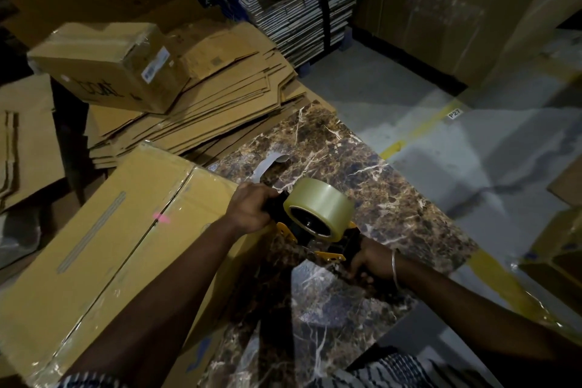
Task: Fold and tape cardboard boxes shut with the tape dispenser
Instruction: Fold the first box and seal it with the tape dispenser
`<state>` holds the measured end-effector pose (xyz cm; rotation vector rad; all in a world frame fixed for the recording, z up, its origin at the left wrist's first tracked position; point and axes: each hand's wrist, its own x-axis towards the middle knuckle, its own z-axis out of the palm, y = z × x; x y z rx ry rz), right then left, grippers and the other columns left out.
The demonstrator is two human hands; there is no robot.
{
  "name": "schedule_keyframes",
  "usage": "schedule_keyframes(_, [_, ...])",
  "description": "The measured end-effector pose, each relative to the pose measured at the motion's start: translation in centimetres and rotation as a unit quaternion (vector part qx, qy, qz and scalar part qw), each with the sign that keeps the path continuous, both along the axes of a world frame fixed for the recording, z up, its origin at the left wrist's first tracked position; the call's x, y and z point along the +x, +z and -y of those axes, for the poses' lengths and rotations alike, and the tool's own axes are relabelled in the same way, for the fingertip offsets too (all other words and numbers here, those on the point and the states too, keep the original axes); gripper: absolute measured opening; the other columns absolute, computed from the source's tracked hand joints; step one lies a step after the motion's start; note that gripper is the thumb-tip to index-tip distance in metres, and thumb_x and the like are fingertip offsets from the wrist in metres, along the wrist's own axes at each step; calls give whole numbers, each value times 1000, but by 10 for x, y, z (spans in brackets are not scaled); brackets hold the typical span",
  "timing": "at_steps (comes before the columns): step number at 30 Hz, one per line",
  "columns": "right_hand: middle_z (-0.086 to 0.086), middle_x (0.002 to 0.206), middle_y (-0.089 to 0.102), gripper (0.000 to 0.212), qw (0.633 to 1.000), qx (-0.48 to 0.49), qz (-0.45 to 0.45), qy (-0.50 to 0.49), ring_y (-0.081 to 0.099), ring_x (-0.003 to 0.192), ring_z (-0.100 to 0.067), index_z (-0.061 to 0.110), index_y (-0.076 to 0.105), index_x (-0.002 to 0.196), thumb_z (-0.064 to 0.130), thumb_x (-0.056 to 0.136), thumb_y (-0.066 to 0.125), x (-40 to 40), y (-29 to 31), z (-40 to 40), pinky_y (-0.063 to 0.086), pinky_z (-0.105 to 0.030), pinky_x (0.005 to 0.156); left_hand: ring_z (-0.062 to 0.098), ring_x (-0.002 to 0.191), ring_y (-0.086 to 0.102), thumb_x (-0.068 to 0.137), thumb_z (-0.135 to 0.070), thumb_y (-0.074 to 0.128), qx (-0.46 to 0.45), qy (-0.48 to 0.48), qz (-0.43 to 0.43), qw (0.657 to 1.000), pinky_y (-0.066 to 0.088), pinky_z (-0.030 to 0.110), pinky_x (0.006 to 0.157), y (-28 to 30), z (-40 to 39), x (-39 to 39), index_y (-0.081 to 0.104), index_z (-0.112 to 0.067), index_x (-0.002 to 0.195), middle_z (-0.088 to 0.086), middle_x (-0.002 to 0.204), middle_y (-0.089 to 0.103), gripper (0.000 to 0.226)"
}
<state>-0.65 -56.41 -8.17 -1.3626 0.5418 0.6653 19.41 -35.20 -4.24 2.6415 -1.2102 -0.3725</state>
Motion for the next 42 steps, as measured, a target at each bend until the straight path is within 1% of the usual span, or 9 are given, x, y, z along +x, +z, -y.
schedule_keyframes(5, [-1,44,56,31,996,-87,8,4,45,32,-8,4,60,86,-24,74,63,11,0,1,33,-17,35,12,60,52,62,-10,64,-95,-1,-43,995,31,23,64,6,-2,-3,52,-37,61,-8,58,48,30])
schedule_keyframes(9, [-15,74,62,33,991,-130,24,-10,52,51,-18,-2,62,92,-13,63,74,13,-3,5,37,-16,40,13,56,51,67,-14,73,-100,29,-44,994,32,24,62,4,0,-4,61,-32,63,-9,55,50,22])
schedule_keyframes(14, [-40,96,66,39,984,-166,37,-51,62,70,-35,1,66,101,-16,66,69,11,-18,15,44,-31,54,6,56,50,88,-29,75,-89,36,3,995,30,14,58,3,5,-7,78,-28,86,-9,61,60,4])
schedule_keyframes(18, [-9,63,67,25,966,-226,64,-108,63,55,-12,12,66,74,16,49,66,15,-15,28,44,-17,46,6,56,52,89,-31,72,-87,63,11,994,38,19,67,-2,6,-9,78,-26,83,-14,58,55,10])
schedule_keyframes(21, [-9,78,72,32,925,-360,94,-73,71,82,-27,16,72,88,40,66,72,20,-28,45,55,-34,68,15,66,63,81,-30,66,-58,80,18,995,47,28,77,-4,8,-10,77,-26,82,-6,71,70,12])
schedule_keyframes(27, [-18,100,72,42,831,-550,81,33,67,91,-40,28,64,124,46,85,66,32,-29,56,50,-37,69,19,74,61,79,-25,68,-35,111,56,992,42,35,87,-6,9,-15,72,-27,80,-7,75,69,5])
schedule_keyframes(33, [-13,106,72,44,804,-586,85,57,68,97,-38,21,59,121,47,88,67,40,-47,49,50,-37,73,29,80,55,78,-25,78,-45,174,97,979,38,30,72,-9,10,-21,74,-24,91,5,96,46,13])
schedule_keyframes(38, [-9,106,70,34,803,-589,59,69,69,96,-35,22,59,115,41,87,65,45,-66,43,55,-40,75,29,96,56,81,-27,67,23,204,62,977,34,35,91,-5,16,-23,61,-19,104,-5,88,48,26])
schedule_keyframes(42, [-8,111,67,37,802,-591,52,59,68,99,-34,23,53,121,41,90,63,47,-81,37,54,-40,76,28,93,53,76,-21,61,18,244,47,968,28,35,88,-2,25,-31,49,-18,108,-2,89,54,34])
